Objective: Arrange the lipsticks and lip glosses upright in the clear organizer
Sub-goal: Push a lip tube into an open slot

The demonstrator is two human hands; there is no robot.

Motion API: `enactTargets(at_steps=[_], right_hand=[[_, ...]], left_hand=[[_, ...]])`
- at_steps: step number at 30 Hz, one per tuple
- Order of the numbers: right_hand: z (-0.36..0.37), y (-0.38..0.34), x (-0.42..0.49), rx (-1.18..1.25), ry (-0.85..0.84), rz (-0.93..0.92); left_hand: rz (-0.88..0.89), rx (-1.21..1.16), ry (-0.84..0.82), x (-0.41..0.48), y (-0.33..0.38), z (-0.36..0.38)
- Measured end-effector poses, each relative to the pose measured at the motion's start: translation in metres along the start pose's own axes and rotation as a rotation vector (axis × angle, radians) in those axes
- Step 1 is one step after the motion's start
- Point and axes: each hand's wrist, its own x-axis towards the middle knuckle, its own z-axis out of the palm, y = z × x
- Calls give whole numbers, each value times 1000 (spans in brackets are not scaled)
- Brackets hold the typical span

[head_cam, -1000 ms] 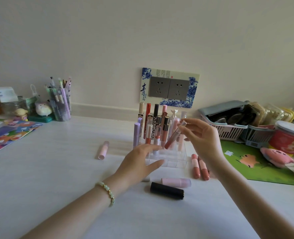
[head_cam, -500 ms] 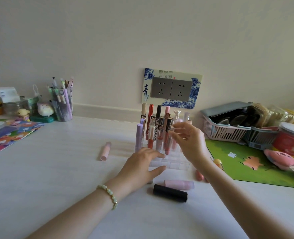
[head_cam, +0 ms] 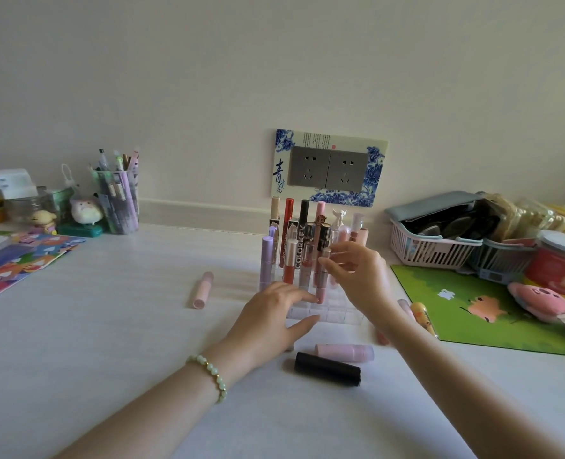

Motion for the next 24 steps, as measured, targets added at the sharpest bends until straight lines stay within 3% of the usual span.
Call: enactTargets(at_steps=[11, 14, 19, 24], right_hand=[[-42, 6, -6, -13, -51, -47], [-78, 24, -4, -107, -187, -34], [-105, 53, -12, -418, -610, 100], [-96, 60, -12, -396, -727, 185]], left_hand=[[-3, -3, -3, 0, 3, 0], [19, 2, -16, 1, 7, 3], [57, -15, -34, 6, 17, 11], [62, -35, -28, 7, 23, 17]])
